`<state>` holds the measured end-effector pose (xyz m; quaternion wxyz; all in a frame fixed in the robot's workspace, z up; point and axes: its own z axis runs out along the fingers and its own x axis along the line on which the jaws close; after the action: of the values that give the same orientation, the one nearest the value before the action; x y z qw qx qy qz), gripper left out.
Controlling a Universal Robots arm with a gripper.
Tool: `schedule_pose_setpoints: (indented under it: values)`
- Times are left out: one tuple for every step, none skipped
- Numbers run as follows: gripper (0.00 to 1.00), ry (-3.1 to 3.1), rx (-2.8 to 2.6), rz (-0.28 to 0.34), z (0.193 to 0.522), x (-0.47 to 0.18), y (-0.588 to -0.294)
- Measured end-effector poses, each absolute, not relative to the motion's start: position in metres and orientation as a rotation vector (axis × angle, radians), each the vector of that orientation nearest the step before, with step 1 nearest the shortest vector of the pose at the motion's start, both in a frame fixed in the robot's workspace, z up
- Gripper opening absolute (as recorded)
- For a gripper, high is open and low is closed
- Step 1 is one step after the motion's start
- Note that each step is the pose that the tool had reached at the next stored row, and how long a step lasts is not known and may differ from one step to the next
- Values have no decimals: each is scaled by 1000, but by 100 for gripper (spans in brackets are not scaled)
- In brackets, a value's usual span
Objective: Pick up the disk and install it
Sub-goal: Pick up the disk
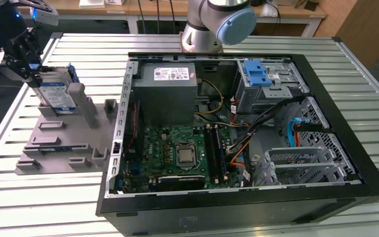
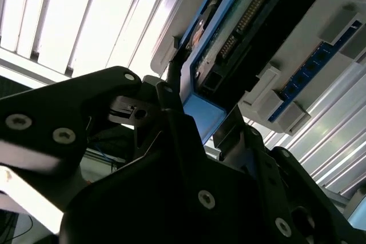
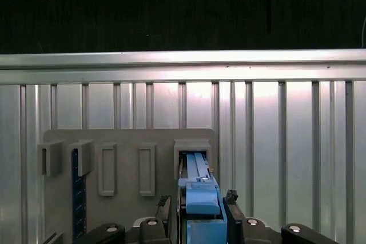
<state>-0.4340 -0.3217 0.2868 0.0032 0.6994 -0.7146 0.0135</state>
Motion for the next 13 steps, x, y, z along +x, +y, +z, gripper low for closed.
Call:
schedule_pose_setpoints:
  values:
    - [48,-2240,2193,42,287,-434,-322]
    - [48,-2240,2193,42,287,-434,-322]
    - [48,-2240,2193,42,287,-434,-322]
    - [48,-2240,2193,42,287,-434,-322]
    - [48,-2240,2193,42,287,-434,-322]
    - [48,-2240,2193,42,287,-434,-322]
    - [48,-2240,2193,42,287,-434,-322]
    - [46,-2240,2193,42,287,-434,-322]
    - [39,-2240,2193,42,287,-434,-322]
    - [39,-2240,2193,42,287,-434,-322]
    - [38,-2240,2193,42,287,-434,-322]
    - [38,-2240,2193,42,287,-434,-322]
    - [38,-2240,2193,42,287,-434,-322]
